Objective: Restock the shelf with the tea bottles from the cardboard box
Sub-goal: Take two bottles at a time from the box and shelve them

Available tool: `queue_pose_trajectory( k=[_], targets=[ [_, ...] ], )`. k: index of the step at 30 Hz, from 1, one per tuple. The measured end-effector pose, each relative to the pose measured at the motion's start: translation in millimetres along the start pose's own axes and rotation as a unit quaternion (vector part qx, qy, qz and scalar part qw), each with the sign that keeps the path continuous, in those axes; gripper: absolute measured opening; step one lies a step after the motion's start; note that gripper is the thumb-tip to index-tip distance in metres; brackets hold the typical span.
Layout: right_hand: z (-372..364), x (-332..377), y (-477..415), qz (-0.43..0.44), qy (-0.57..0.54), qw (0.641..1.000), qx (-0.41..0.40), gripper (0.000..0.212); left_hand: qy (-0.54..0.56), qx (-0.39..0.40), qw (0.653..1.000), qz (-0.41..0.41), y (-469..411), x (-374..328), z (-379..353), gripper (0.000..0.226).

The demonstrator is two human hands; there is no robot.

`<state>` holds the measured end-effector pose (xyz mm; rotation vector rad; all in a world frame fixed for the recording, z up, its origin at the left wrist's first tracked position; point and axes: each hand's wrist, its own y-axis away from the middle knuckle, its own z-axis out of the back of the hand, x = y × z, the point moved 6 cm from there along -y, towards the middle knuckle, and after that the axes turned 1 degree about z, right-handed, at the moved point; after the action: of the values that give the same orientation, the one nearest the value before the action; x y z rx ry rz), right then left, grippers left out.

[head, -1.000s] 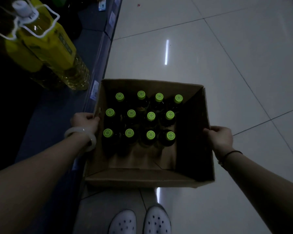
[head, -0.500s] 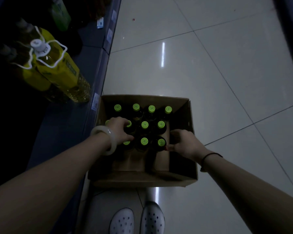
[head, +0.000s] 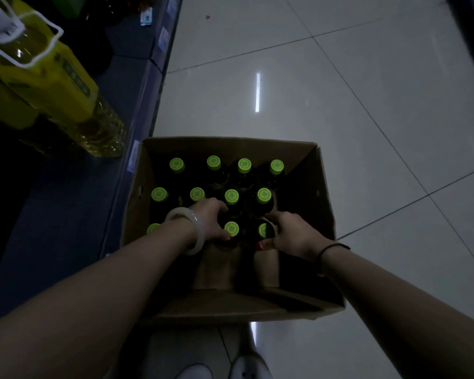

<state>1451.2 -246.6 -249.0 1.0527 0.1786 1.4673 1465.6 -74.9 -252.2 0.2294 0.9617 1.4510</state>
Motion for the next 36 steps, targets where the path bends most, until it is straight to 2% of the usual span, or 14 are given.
queue_pose_trajectory(
  k=[5,8,13,20,25,29,36],
  targets=[
    [-9,-9,-10,0.006,-0.023,0.999,-0.027,0.07,-0.038,0.016,0.999,-0.014,-16,5,-22,0.081],
    [-16,-13,-14,0.007,-0.023,1.0,-0.014,0.071,-0.076,0.016,0.997,-0.029,-19,5,-25,0.081],
    [-24,-17,-21,0.003,-0.049,0.999,-0.019,0.074,-0.19,0.016,0.981,-0.025,-25,5,-29,0.09],
    [-27,-23,-24,-0.002,-0.08,0.996,-0.028,0.071,-0.256,0.03,0.965,-0.04,-35,0,-30,0.083],
    [-29,-27,-22,-0.004,-0.139,0.988,-0.066,0.065,-0.211,0.013,0.977,-0.043,-35,4,-30,0.077],
    [-13,-28,-9,-0.008,-0.188,0.978,-0.091,0.058,-0.085,0.017,0.996,-0.035,-21,5,-24,0.07],
    [45,16,59,-0.002,-0.197,0.975,-0.099,0.061,0.057,-0.008,0.997,-0.045,48,-24,37,0.062]
  ],
)
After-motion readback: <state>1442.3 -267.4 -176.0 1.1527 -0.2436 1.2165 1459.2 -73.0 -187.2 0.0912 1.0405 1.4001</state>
